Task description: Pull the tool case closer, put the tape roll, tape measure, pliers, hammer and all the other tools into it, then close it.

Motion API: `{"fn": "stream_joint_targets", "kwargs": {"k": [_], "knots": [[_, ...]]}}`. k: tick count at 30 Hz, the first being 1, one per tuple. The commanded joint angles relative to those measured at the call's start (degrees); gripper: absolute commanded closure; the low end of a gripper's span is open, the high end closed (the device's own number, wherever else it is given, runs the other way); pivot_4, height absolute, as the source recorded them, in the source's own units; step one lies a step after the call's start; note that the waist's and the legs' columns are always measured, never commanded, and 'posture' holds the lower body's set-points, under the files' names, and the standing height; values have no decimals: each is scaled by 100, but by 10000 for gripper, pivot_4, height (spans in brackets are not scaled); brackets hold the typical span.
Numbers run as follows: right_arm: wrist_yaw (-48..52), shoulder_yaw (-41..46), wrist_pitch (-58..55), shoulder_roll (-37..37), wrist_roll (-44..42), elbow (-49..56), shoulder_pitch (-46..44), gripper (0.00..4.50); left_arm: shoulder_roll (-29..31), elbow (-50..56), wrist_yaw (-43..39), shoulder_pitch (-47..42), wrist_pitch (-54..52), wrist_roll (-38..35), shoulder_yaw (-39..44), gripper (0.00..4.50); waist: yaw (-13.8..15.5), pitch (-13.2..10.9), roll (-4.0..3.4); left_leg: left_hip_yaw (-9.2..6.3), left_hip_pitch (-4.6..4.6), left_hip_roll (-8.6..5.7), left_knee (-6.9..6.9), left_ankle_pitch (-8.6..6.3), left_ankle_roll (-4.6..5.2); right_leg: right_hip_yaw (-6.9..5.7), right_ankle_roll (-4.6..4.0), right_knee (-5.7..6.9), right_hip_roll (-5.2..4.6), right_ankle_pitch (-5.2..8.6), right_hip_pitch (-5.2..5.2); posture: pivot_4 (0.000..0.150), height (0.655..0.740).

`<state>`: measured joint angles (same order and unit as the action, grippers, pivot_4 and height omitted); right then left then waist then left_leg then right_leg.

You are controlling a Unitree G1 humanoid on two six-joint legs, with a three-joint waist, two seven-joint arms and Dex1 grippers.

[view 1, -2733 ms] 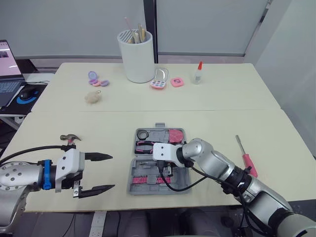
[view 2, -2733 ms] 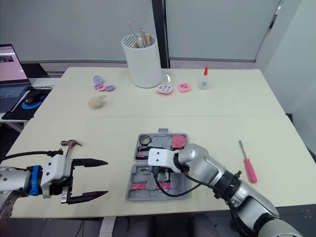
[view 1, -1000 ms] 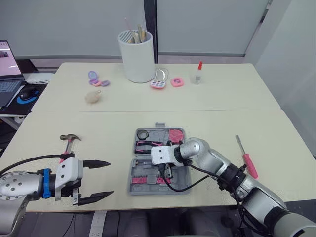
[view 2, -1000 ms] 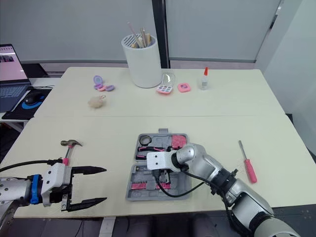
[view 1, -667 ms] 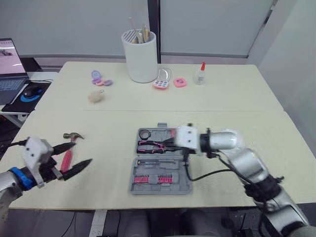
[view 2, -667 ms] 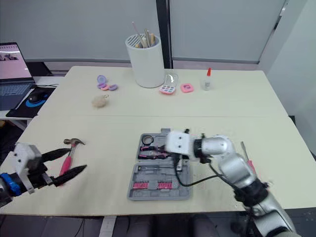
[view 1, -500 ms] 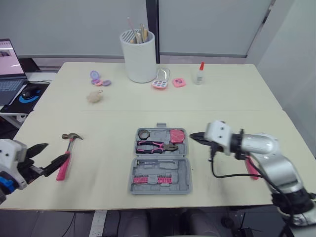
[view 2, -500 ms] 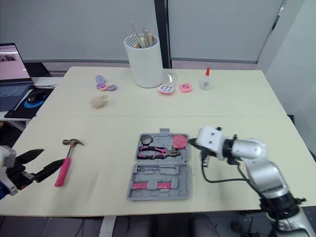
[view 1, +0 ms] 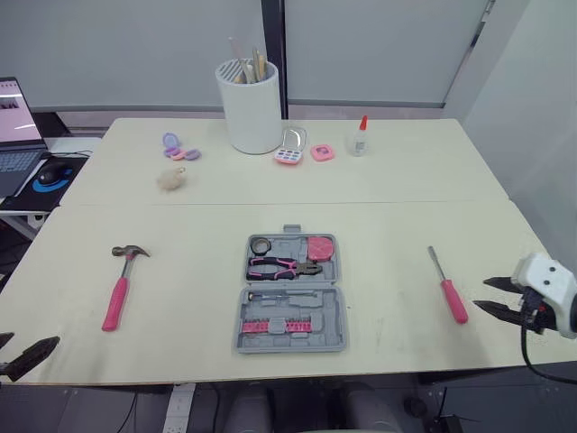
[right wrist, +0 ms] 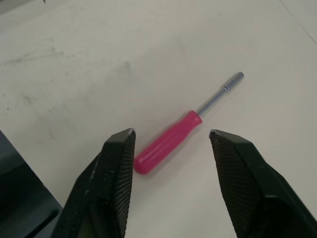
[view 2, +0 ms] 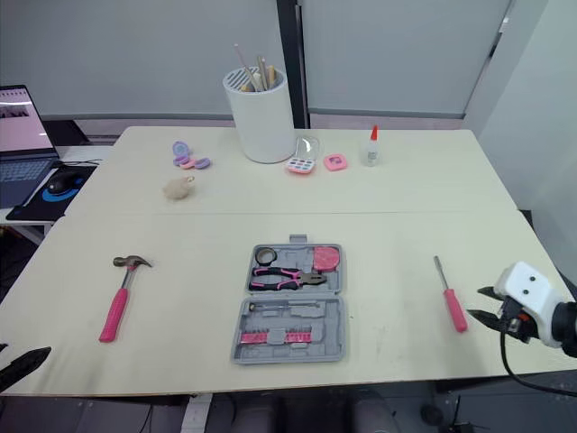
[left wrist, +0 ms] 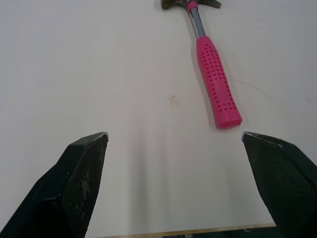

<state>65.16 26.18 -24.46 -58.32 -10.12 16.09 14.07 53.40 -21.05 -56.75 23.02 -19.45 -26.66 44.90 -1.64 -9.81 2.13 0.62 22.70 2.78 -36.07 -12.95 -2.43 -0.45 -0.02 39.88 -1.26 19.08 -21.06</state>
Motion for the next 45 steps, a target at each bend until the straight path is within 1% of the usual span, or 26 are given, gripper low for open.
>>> {"fn": "stream_joint_targets", "kwargs": {"k": [1, 3, 4, 8, 11, 14, 18, 21, 26, 29, 32, 35, 40, 43, 45], "knots": [[129, 166, 262, -246, -16, -310, -88, 8945, 111, -57, 2, -29, -12, -13, 189, 0, -2, 2, 3, 0, 4, -1, 1, 0, 0, 0, -9, 0, 0, -5, -1, 1500, 7376], [131, 104, 382, -302, -38, -426, -169, 2416, 43, 25, 41, 24, -62, -30, 259, 0, -15, 1, 4, 2, 15, -3, 3, -1, -1, 3, -8, -1, 0, -5, -8, 1500, 7376], [121, 63, 431, -311, -54, -465, -236, 532, 3, 77, 63, 64, -79, -42, 293, 0, -19, 1, 3, 4, 20, -3, 4, -2, -2, 6, -6, -2, 1, -4, -14, 1500, 7376], [98, -226, 454, -225, -272, -350, -705, 532, -239, 282, 315, 157, -169, -145, 476, 0, -31, -3, -3, 6, 17, -2, 5, -3, -4, 10, -2, -2, 0, -2, -15, 1500, 7376], [28, -687, 528, -26, -504, -8, -1324, 532, -497, 654, 748, 7, -310, -218, 528, 0, -26, -3, -2, 3, 13, -1, 2, -3, -4, 7, -1, 0, 1, -1, -10, 1500, 7376], [46, -1256, 60, 206, -1001, 568, -2061, 532, -688, 990, 1162, -231, -482, -230, 403, 0, -4, -4, -1, -6, 12, 0, -1, -1, -4, 1, -1, 3, 1, -2, -6, 1500, 7376], [-51, -2094, -698, 608, -1622, 1152, -3206, 532, -864, 1083, 2010, -911, -729, -81, 172, 0, 21, -3, 5, -17, 21, -4, -1, -1, -4, -5, -1, 5, 1, -3, -7, 1500, 7376], [-108, -2655, -978, 923, -1769, 1239, -3950, 532, -983, 915, 2434, -1479, -808, 9, -57, 0, 28, -3, 8, -21, 25, -9, -2, -2, -5, -7, -2, 3, -2, -3, -7, 1500, 7376], [-199, -3248, -1024, 1290, -1665, 1192, -4557, 532, -973, 371, 2558, -2162, -837, 222, -650, 0, 13, -2, 15, -16, 30, -12, -2, -4, -7, -5, -2, -2, -6, -4, -10, 1500, 7376], [-313, -3556, -1064, 1615, -1637, 1163, -4829, 532, -910, -404, 2438, -2835, -699, 413, -1126, 0, 13, -3, 15, -22, 26, -9, -3, -3, -7, -13, -2, 7, -3, -4, -10, 1500, 7376], [-348, -3739, -1078, 1729, -1573, 1139, -4932, 532, -870, -926, 2238, -3308, -589, 595, -1541, 0, 13, -2, 17, -25, 27, -9, -7, -2, -7, -16, -3, 11, 0, -4, -10, 1500, 7376], [-383, -3867, -1053, 1795, -1514, 1126, -4968, 532, -901, -1585, 2219, -3825, -339, 848, -1911, 0, 13, -1, 19, -19, 30, -10, -9, -2, -7, -12, -2, 9, -2, -5, -13, 1500, 7376], [-394, -3899, -1014, 1761, -1468, 1116, -4875, 532, -971, -2524, 2338, -4557, 13, 1126, -2226, 0, 10, -1, 18, -20, 33, -9, -9, -2, -7, -15, -2, 10, -2, -5, -16, 1500, 7376], [-391, -3870, -986, 1685, -1450, 1160, -4754, 0, -1024, -2879, 2297, -4846, -21, 1197, -2370, 5779, 8, -1, 19, -21, 32, -8, -10, -2, -7, -16, -1, 11, -1, -5, -15, 1500, 7376], [-392, -3835, -987, 1640, -1447, 1205, -4683, 0, -1044, -3038, 2234, -4934, -77, 1241, -2466, 12180, 8, -1, 19, -19, 32, -9, -10, -2, -7, -15, -1, 11, -1, -5, -15, 1500, 7376]]}}
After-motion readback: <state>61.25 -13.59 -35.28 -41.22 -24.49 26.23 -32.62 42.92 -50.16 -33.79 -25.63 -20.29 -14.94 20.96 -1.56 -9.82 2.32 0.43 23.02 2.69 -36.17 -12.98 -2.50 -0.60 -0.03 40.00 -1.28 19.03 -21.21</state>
